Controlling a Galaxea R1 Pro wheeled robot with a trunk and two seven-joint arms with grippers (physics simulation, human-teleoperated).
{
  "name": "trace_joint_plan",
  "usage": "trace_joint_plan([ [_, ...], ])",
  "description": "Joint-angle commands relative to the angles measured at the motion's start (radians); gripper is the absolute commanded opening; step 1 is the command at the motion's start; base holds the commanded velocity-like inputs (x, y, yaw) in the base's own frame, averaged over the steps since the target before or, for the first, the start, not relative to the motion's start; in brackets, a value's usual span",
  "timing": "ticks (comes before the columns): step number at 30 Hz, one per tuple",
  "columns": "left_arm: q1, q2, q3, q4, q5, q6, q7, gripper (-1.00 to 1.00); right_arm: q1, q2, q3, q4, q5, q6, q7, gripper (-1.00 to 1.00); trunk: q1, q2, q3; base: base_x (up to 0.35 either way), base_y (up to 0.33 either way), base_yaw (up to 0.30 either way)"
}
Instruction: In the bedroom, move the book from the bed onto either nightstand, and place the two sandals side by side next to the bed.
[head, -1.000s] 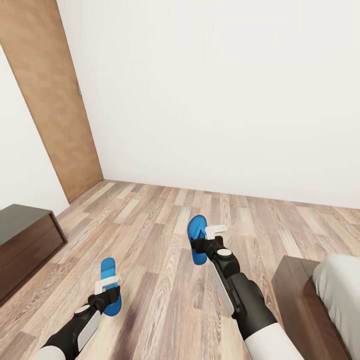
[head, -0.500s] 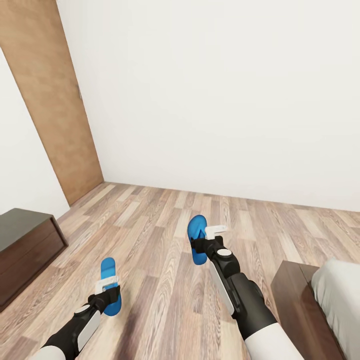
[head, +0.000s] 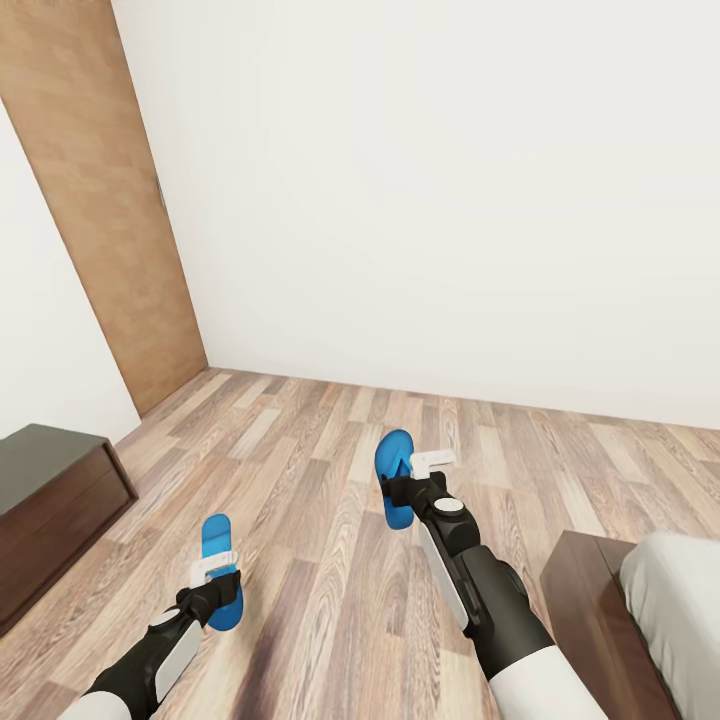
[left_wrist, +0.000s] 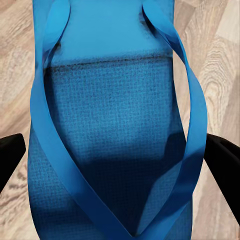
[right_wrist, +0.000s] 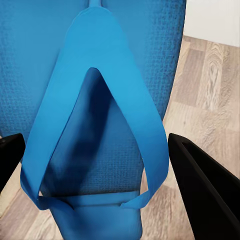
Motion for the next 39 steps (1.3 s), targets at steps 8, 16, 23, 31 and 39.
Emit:
trace_joint_plan([
  [8, 0.000, 0.001, -0.009, -0.004, 0.010, 0.001, 0.006, -1.00, -0.001, 0.000, 0.002, -0.001, -0.002, 0.005, -0.006, -1.00, -0.031, 0.056, 0.024, 0.000, 0.000, 0.000],
  [16, 0.000, 0.001, -0.009, -0.005, 0.009, 0.001, 0.005, -1.00, -0.001, 0.000, 0.002, 0.000, -0.002, 0.005, -0.006, -1.00, -0.062, 0.112, 0.049, 0.000, 0.000, 0.000],
  [23, 0.000, 0.001, -0.009, -0.005, 0.009, 0.001, 0.005, -1.00, -0.001, 0.001, 0.002, 0.004, -0.002, 0.004, -0.006, -1.00, -0.088, 0.161, 0.071, 0.000, 0.000, 0.000],
  [31, 0.000, 0.001, -0.009, -0.001, 0.008, 0.001, 0.005, -1.00, -0.001, 0.000, 0.010, 0.009, -0.002, 0.004, -0.007, -1.00, -0.119, 0.217, 0.096, 0.000, 0.000, 0.000],
  [39, -0.001, 0.000, -0.009, 0.006, 0.007, 0.001, 0.006, -1.00, -0.001, 0.000, 0.027, 0.015, -0.002, 0.002, -0.008, -1.00, -0.150, 0.273, 0.121, 0.000, 0.000, 0.000],
])
